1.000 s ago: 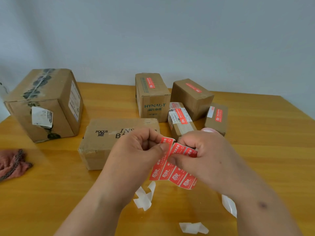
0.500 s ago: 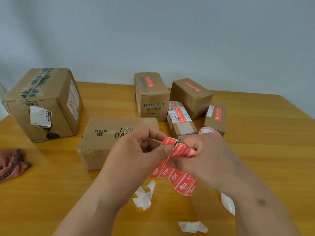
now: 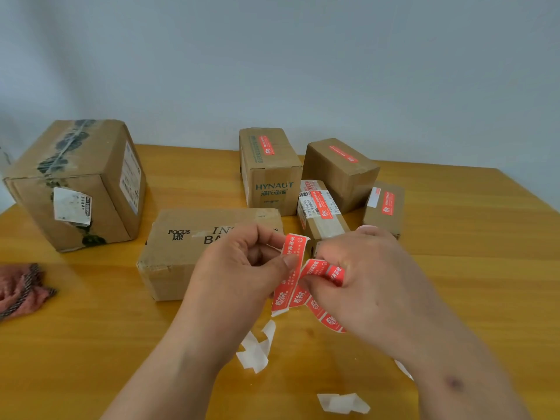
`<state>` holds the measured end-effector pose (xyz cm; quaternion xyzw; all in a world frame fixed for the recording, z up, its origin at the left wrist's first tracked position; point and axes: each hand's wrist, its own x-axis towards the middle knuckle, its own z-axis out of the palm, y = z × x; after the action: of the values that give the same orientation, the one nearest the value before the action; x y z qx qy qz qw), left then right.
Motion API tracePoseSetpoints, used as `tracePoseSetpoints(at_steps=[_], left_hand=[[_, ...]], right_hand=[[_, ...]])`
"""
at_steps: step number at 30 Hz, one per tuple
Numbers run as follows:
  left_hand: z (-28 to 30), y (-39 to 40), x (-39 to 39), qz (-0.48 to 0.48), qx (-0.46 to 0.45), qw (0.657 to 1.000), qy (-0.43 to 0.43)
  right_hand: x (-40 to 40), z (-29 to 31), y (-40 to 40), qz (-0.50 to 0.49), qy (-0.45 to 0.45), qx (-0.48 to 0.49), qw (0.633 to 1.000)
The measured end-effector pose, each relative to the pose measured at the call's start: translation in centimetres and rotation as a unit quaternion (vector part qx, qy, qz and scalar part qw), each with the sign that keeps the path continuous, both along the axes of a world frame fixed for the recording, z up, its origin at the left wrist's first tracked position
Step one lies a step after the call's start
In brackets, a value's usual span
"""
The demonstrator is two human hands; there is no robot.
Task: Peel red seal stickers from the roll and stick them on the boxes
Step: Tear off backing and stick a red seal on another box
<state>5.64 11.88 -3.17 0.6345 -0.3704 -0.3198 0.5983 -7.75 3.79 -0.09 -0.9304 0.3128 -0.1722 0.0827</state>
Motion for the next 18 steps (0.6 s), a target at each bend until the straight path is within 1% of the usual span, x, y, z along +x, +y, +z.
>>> tracePoseSetpoints(at_steps=[3, 5, 7, 9, 11, 14, 18], left_hand=[[0.0, 0.1, 0.1, -0.002, -0.004, 1.0, 0.005], [0.0, 0.1, 0.1, -0.003, -0.007, 1.0, 0.01], [0.0, 0.2, 0.1, -0.004, -0.008, 1.0, 0.015], [0.1, 0.2, 0.1, -0.013, 0.001, 1.0, 0.012], [0.2, 0.2, 0.1, -0.029, 0.02, 0.999, 0.002], [0.1, 0.3, 0.4, -0.04, 0.044, 0.998, -0.031], [0.0, 0.2, 0.3, -0.014, 0.027, 0.999, -0.032]], right_hand=[[0.0, 0.2, 0.1, -0.028, 0.0, 0.044, 0.999], [-0.3, 0.4, -0.2, -0.063, -0.031, 0.134, 0.988], [-0.5, 0.4, -0.7, -0.073, -0.053, 0.223, 0.971], [-0.7, 0.3, -1.1, -0.069, -0.041, 0.265, 0.961], [-0.7, 0.3, -1.2, -0.063, -0.027, 0.279, 0.958], [-0.6, 0.1, -1.1, -0.061, 0.003, 0.264, 0.963], [-0.4, 0.3, -0.8, -0.053, 0.015, 0.217, 0.975]])
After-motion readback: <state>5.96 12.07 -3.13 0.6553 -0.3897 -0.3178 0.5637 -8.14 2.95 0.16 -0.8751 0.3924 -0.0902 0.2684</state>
